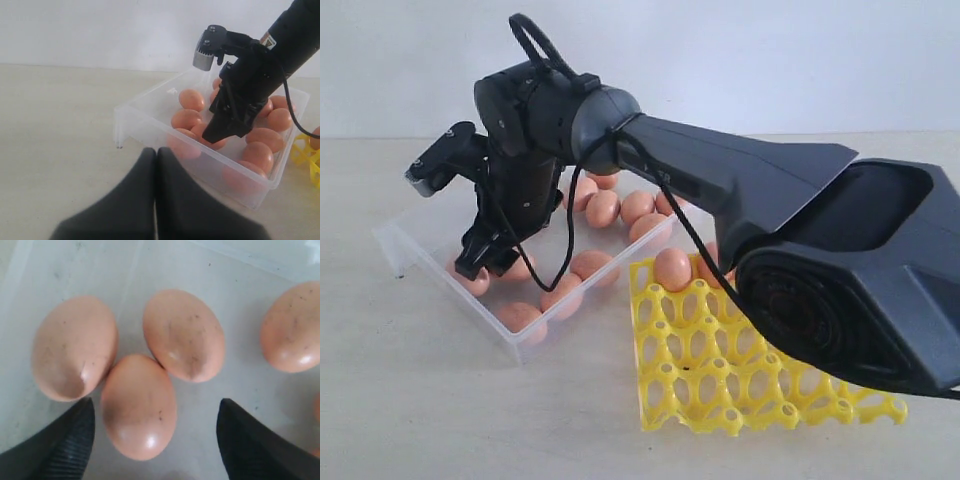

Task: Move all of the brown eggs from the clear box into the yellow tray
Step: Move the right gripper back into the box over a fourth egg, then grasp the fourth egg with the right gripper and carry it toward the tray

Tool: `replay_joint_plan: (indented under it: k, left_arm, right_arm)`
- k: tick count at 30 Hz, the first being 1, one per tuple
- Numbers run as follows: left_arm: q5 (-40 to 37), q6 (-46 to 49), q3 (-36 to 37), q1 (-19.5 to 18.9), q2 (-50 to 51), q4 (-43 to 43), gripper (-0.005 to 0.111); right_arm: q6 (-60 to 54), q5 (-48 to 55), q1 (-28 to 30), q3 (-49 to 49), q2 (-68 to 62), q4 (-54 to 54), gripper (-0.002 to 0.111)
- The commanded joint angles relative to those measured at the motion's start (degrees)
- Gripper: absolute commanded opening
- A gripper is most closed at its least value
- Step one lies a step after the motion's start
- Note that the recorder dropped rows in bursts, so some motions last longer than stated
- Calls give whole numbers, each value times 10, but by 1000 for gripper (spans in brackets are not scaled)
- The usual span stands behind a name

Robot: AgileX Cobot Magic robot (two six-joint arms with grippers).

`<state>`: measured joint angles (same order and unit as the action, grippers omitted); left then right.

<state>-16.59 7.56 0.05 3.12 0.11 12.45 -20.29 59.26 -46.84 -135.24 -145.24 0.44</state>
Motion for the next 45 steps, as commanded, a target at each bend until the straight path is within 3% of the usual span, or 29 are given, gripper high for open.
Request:
replay_joint_plan:
  k: [1, 11, 14, 17, 38, 45]
  left_arm:
    - [3, 0, -1, -2, -1, 2, -4]
    - [3, 0, -1, -2, -1, 2, -4]
    - [3, 0, -1, -2, -1, 2, -4]
    - [3, 0, -1, -2, -1, 2, -4]
    - [3, 0, -1, -2, -1, 2, -4]
    - [3, 0, -1, -2, -1, 2, -4]
  right_arm:
    - [-26, -29, 3, -3, -12, -4, 66]
    - [18, -42, 6, -3, -36, -4, 63]
    - [49, -42, 6, -3, -39, -4, 44]
    - [63, -34, 6, -3, -39, -4, 2]
    - [183, 16, 6, -3, 65, -4, 0]
    - [189, -5, -4, -3, 115, 61, 0]
